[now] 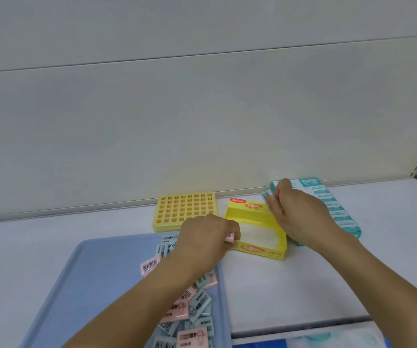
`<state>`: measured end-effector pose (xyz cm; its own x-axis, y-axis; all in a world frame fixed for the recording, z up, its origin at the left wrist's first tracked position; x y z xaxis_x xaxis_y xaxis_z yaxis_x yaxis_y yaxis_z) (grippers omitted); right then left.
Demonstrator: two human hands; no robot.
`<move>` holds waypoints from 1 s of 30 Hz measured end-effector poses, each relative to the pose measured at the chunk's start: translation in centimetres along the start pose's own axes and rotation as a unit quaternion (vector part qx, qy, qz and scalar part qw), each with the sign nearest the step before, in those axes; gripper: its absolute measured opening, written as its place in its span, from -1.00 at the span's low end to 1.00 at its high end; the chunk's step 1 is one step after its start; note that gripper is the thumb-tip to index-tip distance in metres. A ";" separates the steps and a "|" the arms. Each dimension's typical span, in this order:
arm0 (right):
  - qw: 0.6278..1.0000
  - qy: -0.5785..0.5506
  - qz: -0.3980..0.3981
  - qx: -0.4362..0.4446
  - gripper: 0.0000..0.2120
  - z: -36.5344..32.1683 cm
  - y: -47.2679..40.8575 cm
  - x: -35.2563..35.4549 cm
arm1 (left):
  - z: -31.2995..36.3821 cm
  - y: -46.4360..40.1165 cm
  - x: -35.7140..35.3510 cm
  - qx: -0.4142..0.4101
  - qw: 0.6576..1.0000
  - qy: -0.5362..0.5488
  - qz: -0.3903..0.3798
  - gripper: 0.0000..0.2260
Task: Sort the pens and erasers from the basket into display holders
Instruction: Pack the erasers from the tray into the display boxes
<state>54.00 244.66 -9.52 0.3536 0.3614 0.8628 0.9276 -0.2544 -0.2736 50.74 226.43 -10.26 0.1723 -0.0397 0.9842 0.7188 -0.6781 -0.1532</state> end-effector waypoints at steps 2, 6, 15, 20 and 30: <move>1.000 -0.007 0.012 0.004 -0.75 0.2 0.1 0.2 | -0.2 0.0 -0.1 -0.012 1.000 -0.028 0.007 -0.84; 0.992 -0.121 -0.020 -0.002 -0.78 0.3 -0.1 -0.2 | -0.3 0.4 -0.5 -0.073 0.997 -0.010 -0.014 -0.71; 0.995 0.057 -0.065 -0.039 -0.73 -0.1 2.4 -0.7 | -2.4 0.0 -1.5 -0.068 0.997 -0.016 -0.040 -0.53; 0.999 -0.001 -0.036 -0.041 -0.71 0.1 2.0 0.5 | -2.5 0.5 -1.5 -0.032 0.994 0.100 -0.025 -0.53; 0.972 -0.146 -0.182 -0.026 -0.87 -4.0 -1.7 -4.2 | -1.6 1.3 -1.6 -0.054 0.984 0.148 -0.083 -0.65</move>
<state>50.48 240.02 -11.01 0.0297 0.6733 0.7387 0.9929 -0.1049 0.0558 50.33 224.43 -11.92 -0.1569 -0.1236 0.9798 0.6413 -0.7673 0.0059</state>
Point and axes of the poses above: each hand's wrist, its own y-axis away from the middle knuckle, its own x-axis out of the back of the hand, z = x × y, the point moved 4 cm from there along -y, towards the middle knuckle, and after that the axes turned 12 degrees about -y, right-handed, at the moved point
